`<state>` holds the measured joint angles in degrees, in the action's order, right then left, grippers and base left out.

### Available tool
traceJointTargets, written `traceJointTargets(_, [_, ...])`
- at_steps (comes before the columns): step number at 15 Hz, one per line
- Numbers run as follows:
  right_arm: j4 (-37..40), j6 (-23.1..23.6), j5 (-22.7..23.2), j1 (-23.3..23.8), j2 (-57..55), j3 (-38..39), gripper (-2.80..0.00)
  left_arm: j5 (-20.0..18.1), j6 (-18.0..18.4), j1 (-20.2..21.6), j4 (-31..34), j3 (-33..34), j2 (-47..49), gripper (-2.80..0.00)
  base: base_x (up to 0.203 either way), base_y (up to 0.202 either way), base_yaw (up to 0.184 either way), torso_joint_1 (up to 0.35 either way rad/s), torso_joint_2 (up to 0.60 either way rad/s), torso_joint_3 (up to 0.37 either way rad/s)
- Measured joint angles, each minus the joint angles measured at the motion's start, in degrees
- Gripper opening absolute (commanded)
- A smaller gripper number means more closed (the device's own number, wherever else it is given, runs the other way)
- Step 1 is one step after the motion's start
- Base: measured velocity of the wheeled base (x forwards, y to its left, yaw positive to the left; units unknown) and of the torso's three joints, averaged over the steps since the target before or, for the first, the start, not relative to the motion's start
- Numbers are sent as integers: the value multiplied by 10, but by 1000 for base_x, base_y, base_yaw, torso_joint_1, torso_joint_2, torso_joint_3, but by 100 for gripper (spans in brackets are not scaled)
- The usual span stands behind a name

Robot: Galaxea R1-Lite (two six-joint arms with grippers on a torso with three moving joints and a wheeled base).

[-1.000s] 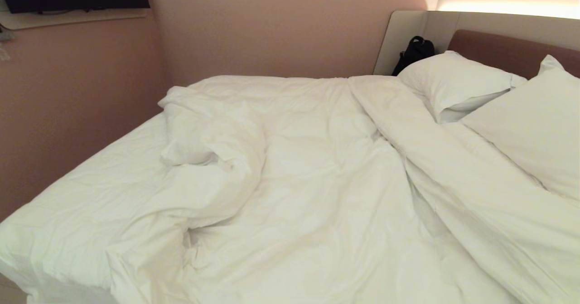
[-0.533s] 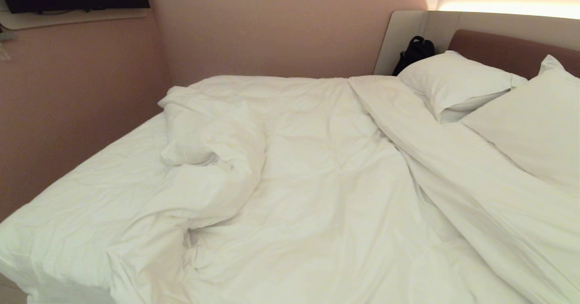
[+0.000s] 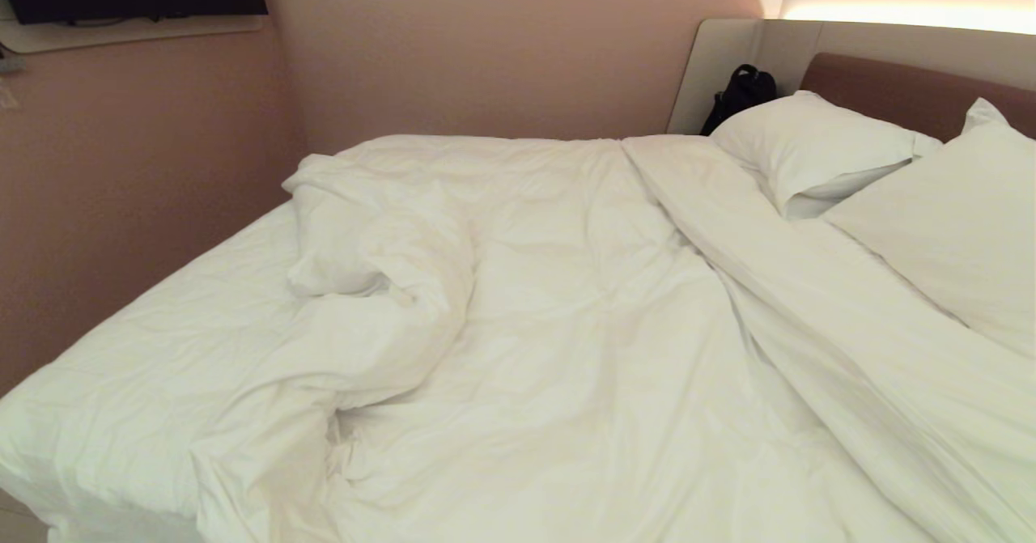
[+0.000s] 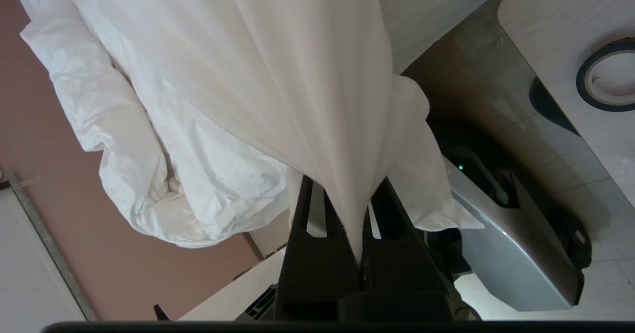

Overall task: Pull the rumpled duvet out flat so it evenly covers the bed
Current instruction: Flatten the corners of the folded blanket

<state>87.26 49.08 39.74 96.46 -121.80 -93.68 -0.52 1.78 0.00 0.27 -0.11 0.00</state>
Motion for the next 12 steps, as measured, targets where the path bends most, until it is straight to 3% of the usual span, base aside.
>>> traceJointTargets(7, [1,-7,18,33,-16,-100,-280,0,0,0,0,0,0,-280,0,0,0,0,0,0])
traceJointTargets(12, [0,-8,16,43,-25,-109,-280,0,0,0,0,0,0,-280,0,0,0,0,0,0])
